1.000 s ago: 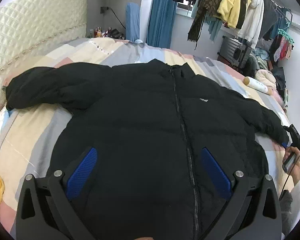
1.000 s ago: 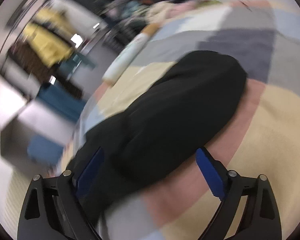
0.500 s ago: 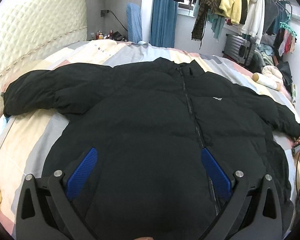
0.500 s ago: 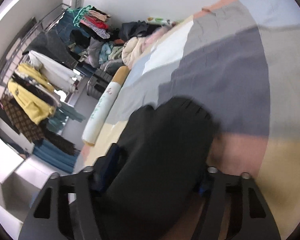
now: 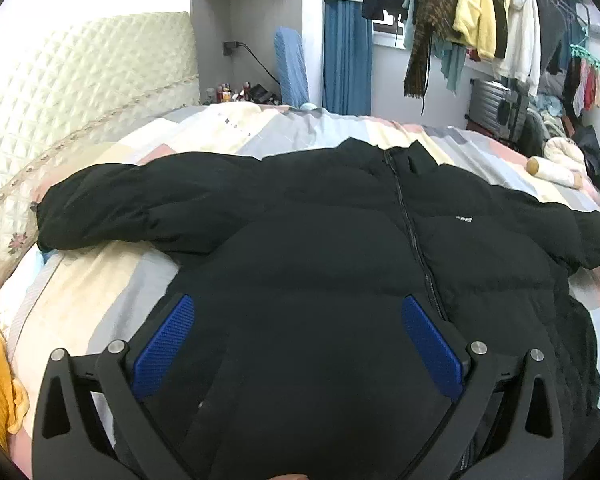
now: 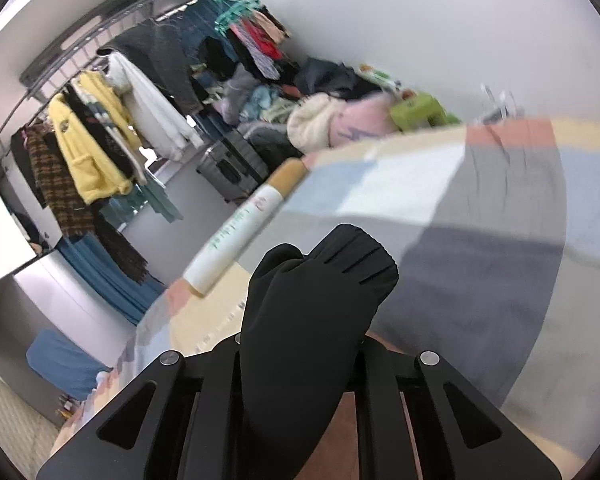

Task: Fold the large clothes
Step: 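Lift the sleeve with the right tool and fold it across the jacket body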

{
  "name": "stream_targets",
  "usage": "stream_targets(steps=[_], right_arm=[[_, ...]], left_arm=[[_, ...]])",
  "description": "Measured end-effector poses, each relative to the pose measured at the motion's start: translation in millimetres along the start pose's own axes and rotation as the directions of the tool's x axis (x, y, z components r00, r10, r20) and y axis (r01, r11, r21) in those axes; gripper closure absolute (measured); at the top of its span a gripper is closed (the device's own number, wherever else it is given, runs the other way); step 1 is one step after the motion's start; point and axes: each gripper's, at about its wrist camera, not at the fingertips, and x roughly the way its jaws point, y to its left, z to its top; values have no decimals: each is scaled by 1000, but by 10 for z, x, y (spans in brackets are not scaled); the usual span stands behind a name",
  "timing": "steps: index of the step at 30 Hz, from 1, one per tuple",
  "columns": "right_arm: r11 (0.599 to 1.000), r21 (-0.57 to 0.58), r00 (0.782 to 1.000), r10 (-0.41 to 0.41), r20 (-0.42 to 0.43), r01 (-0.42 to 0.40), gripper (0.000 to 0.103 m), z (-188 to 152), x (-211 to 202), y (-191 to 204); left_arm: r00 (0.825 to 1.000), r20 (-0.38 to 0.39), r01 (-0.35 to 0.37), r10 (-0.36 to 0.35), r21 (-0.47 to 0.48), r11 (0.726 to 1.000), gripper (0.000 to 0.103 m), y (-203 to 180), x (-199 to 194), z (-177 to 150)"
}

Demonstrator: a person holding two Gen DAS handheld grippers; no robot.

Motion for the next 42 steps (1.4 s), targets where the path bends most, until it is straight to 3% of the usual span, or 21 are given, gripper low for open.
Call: stream_targets(steps=[7, 10, 13, 18, 28, 36, 42], right_arm=[[996, -58, 996, 65, 62, -61, 95, 403, -535, 692], [987, -148, 994, 81, 75, -70, 95, 490, -812, 1143], [973, -222, 992, 82, 96, -59, 94, 511, -1082, 1638], [937, -334, 979, 153, 131, -101, 93, 362, -1581, 2514], [806, -529, 936, 346, 56, -267, 92, -602, -2266, 4015], [666, -583, 861, 493, -123, -465, 88, -1721, -2575, 4900], [578, -556, 791, 540, -288, -597, 88, -2654, -2495, 5157]], left_arm=[[998, 24, 51, -51, 3, 999, 0, 148, -257, 3], [997, 44, 65, -66, 19, 998, 0, 192, -401, 0], [994, 79, 71, -73, 29, 997, 0, 247, -546, -8], [991, 79, 107, -110, 42, 993, 0, 298, -656, -3], [983, 137, 110, -119, 67, 992, 0, 535, -862, -78], [981, 151, 122, -120, 1, 993, 0, 880, -863, -83], [981, 155, 129, -121, -42, 991, 0, 1058, -852, -101]])
